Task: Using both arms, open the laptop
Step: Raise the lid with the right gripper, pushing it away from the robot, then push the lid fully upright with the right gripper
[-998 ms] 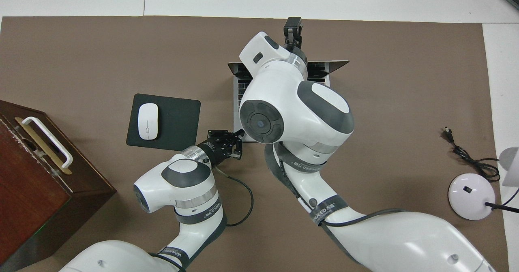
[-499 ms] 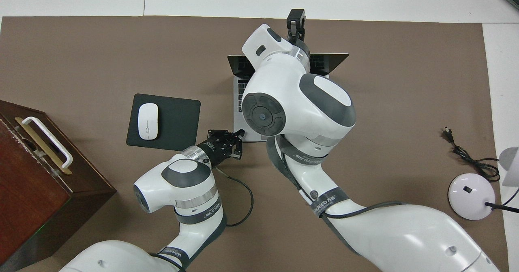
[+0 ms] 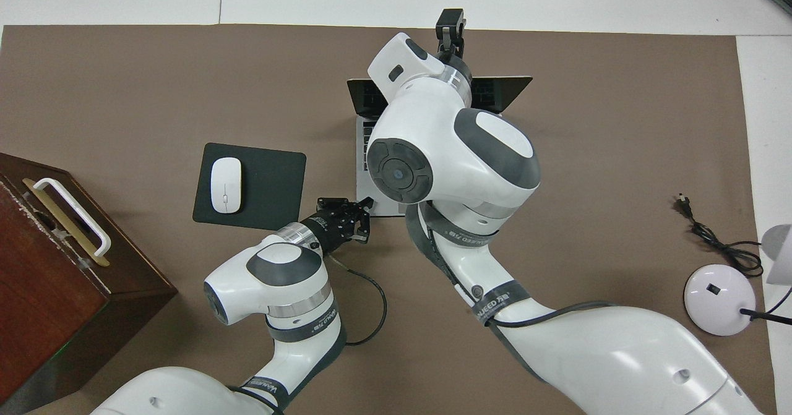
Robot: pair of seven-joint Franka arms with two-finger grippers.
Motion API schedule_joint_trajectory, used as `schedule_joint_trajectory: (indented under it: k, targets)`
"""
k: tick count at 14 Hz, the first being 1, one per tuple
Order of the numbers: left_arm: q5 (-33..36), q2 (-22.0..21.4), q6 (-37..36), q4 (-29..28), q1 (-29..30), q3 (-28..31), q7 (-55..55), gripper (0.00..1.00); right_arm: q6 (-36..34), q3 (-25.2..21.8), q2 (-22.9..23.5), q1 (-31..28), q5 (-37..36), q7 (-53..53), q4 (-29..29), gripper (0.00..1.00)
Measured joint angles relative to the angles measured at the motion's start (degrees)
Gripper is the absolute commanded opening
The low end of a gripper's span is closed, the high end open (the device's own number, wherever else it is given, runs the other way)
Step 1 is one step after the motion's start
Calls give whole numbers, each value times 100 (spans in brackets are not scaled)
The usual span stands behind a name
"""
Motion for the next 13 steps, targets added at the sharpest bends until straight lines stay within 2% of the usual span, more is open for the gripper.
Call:
schedule_joint_trajectory:
  k: [13]
  targets:
    - [0,0,0,0,-8,6,12,0,-21,3,159,1,-187,5,202,100]
